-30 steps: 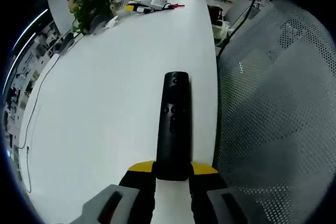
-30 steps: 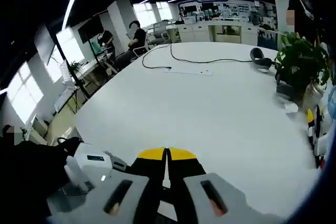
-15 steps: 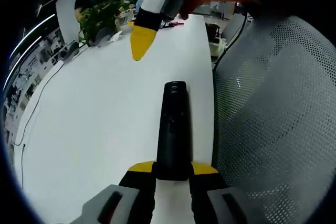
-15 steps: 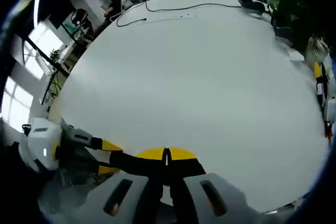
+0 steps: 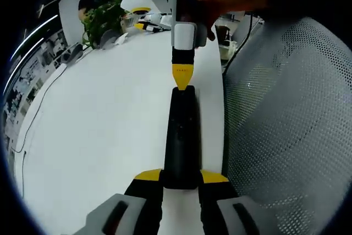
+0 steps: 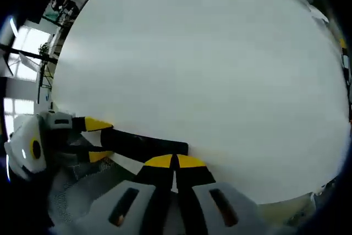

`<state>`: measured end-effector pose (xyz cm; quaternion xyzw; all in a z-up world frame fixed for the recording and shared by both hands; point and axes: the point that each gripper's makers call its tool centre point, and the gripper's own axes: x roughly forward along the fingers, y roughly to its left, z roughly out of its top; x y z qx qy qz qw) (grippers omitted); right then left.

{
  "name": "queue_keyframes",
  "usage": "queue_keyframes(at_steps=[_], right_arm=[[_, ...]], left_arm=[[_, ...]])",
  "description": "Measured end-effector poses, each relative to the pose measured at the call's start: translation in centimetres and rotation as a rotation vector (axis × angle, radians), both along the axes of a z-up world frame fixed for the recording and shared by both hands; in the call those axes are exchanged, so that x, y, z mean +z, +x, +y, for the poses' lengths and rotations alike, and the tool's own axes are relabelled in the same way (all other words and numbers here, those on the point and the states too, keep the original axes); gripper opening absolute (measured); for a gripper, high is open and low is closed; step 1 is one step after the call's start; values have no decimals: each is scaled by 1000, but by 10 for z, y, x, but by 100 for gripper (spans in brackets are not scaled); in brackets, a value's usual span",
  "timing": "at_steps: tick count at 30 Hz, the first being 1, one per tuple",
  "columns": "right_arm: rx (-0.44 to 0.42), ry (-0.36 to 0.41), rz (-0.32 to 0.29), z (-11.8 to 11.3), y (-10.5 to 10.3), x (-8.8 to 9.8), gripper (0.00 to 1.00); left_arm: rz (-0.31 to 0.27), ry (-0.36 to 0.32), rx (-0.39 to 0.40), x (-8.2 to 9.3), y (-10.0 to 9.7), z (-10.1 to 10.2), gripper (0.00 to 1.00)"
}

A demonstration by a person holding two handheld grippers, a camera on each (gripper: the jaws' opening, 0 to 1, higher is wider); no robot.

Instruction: Press the specified remote control buttons in sequence, fully releasing each button before pressing the next.

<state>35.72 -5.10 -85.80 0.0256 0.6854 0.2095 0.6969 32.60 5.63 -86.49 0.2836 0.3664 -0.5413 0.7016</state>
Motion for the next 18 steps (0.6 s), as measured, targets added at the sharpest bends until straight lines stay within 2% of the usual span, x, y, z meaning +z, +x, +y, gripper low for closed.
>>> queue_keyframes(at_steps=[6, 18], right_arm=[[-26, 0, 21, -3, -2, 0, 0], [20, -5, 21, -1, -4, -1, 0]], left_arm=[[2, -2, 4, 0, 0, 0, 25], [3, -4, 5, 0, -1, 1, 25]])
